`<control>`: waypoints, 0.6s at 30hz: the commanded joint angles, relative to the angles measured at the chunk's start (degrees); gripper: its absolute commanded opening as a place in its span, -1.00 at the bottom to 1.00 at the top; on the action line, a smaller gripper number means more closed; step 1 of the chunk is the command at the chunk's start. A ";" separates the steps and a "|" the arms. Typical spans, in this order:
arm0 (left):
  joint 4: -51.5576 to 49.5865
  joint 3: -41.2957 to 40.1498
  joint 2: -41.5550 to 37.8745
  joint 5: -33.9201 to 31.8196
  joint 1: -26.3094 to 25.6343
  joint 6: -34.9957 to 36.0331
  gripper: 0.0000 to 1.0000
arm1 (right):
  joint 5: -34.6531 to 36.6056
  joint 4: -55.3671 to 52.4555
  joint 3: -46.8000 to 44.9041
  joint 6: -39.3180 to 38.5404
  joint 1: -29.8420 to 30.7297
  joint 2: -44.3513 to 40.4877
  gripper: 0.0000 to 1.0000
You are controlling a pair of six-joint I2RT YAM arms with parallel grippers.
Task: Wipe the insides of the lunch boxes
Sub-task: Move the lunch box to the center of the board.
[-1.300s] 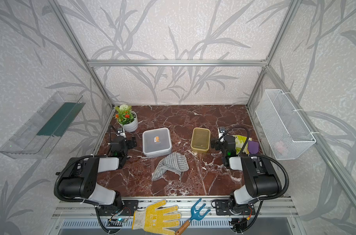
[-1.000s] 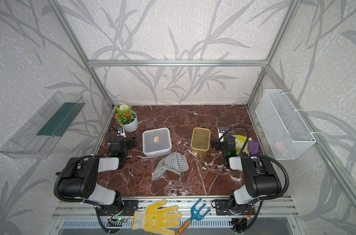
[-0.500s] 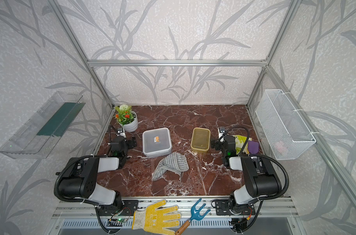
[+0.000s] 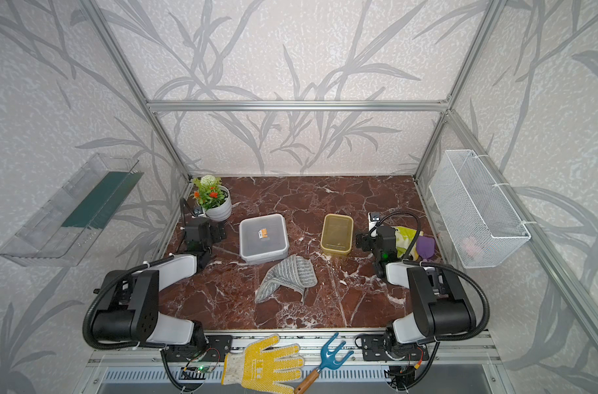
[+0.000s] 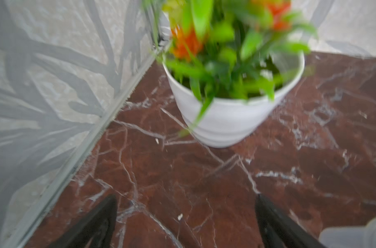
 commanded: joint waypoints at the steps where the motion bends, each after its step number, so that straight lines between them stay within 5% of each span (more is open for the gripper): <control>1: -18.17 5.83 -8.59 -6.80 0.17 -5.28 0.89 | 0.65 -25.02 11.02 3.50 -0.14 -8.87 0.87; 7: -31.93 8.12 -20.34 -6.05 -0.71 -12.09 0.90 | -3.36 -40.23 19.07 12.95 -0.14 -16.23 0.86; 11: -39.37 10.04 -25.56 -6.70 -4.82 -14.02 0.90 | -15.82 -41.03 22.23 23.97 1.55 -19.02 0.72; 18: -48.06 11.27 -28.99 -9.34 -16.81 -21.00 0.90 | -12.73 -36.96 27.27 34.58 22.84 -13.83 0.65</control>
